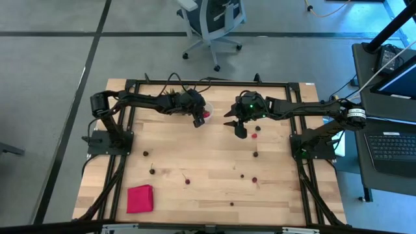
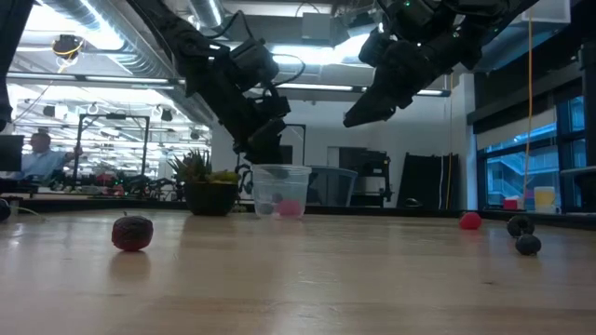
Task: Pick and placing Produce into tupperware
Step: Put the red cherry into the transparent container, then put the red raspberry into the transparent container
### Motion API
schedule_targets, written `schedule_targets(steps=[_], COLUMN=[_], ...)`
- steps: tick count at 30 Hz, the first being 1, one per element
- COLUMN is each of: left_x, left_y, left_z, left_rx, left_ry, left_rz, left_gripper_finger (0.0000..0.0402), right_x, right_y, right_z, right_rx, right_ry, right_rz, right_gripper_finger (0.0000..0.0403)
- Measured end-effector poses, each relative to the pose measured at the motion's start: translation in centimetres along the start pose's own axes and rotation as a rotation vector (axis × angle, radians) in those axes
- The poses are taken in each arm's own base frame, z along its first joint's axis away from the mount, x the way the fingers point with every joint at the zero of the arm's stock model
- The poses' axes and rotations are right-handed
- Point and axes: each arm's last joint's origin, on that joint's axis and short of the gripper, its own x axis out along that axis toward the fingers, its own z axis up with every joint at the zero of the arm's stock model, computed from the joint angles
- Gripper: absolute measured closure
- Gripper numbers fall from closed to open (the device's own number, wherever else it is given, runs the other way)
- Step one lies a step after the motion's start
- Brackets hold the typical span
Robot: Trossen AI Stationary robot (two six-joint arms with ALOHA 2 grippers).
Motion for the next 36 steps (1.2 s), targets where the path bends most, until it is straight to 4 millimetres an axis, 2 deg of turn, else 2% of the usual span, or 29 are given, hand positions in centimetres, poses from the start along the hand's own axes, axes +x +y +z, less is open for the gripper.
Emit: schedule_targets(steps=[4, 7, 10, 17, 20, 24, 28, 36], left_x=[-0.3, -1.1, -2.3, -5.3, -5.8, -6.9, -8.2, -10.3], left_y=[0.0, 0.1, 0.2, 0.1, 0.1, 0.1, 0.1, -0.4], left_z=[0.1, 0.7, 1.3, 2.6, 1.3, -1.3, -4.3, -8.3], left_rx=[-0.007, 0.009, 0.009, 0.065, 0.069, 0.046, 0.000, -0.033], left_ry=[-0.003, -0.038, -0.072, -0.211, -0.260, -0.353, -0.410, -0.520], left_rz=[0.000, 0.001, -0.019, -0.245, -0.266, -0.260, -0.267, -0.302], left_gripper_finger=[0.0253, 0.0233, 0.0226, 0.0227, 0.0228, 0.0228, 0.0228, 0.0228], right_x=[0.0, -0.1, -0.3, -1.0, -1.4, -1.9, -2.1, -2.1], right_y=[0.0, -0.3, -0.6, -0.3, -0.2, -0.2, -0.1, -0.1], right_z=[-0.2, -0.6, -1.5, -3.8, -4.5, -5.2, -5.5, -5.5], right_rx=[0.018, 0.064, 0.131, 0.265, 0.361, 0.407, 0.429, 0.427], right_ry=[0.023, 0.069, 0.156, 0.403, 0.478, 0.559, 0.598, 0.597], right_rz=[-0.001, -0.050, -0.092, -0.094, -0.137, -0.227, -0.238, -0.235], right_gripper_finger=[0.0217, 0.0217, 0.0217, 0.0217, 0.0217, 0.0217, 0.0209, 0.0127])
